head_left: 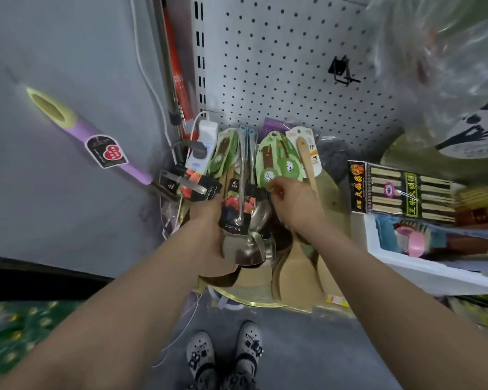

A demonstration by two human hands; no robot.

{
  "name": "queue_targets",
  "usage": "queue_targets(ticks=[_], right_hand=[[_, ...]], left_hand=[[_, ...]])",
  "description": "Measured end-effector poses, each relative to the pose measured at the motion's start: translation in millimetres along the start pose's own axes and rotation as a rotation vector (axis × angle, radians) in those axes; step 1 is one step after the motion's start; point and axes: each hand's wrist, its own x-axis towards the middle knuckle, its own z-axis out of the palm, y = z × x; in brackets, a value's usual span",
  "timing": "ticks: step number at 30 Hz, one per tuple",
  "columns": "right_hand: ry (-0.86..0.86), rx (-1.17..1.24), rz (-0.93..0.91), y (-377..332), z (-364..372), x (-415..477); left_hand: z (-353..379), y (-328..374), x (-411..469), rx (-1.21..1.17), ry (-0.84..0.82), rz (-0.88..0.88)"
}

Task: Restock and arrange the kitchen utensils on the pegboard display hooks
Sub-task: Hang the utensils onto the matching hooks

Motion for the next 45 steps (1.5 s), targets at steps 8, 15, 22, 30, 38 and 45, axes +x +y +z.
queue_targets(ticks=[8, 15, 22, 30, 38, 45], right_hand=[[-0.184, -0.131, 0.135, -38, 48, 48], [-0.221, -0.092, 0.231, -40, 55, 58], [-0.234, 0.150, 0.251, -33, 55, 63], [-0.298, 0.616, 0.391, -37, 41, 59], [-0.293, 0.829, 0.451, -27, 24, 55], [-0.340, 0.794, 0.419, -13, 6, 49]], left_hand=[[4, 1, 5, -0.056, -0.038, -0.058], [3, -4, 22, -0.088, -0.012, 0.088], [1, 2, -3, 0.005, -0.047, 0.072], [2, 11, -20, 0.151, 0.088, 0.249], [6, 36, -30, 0.399, -0.059, 0.279], [12, 49, -44, 0.440, -0.213, 0.277]])
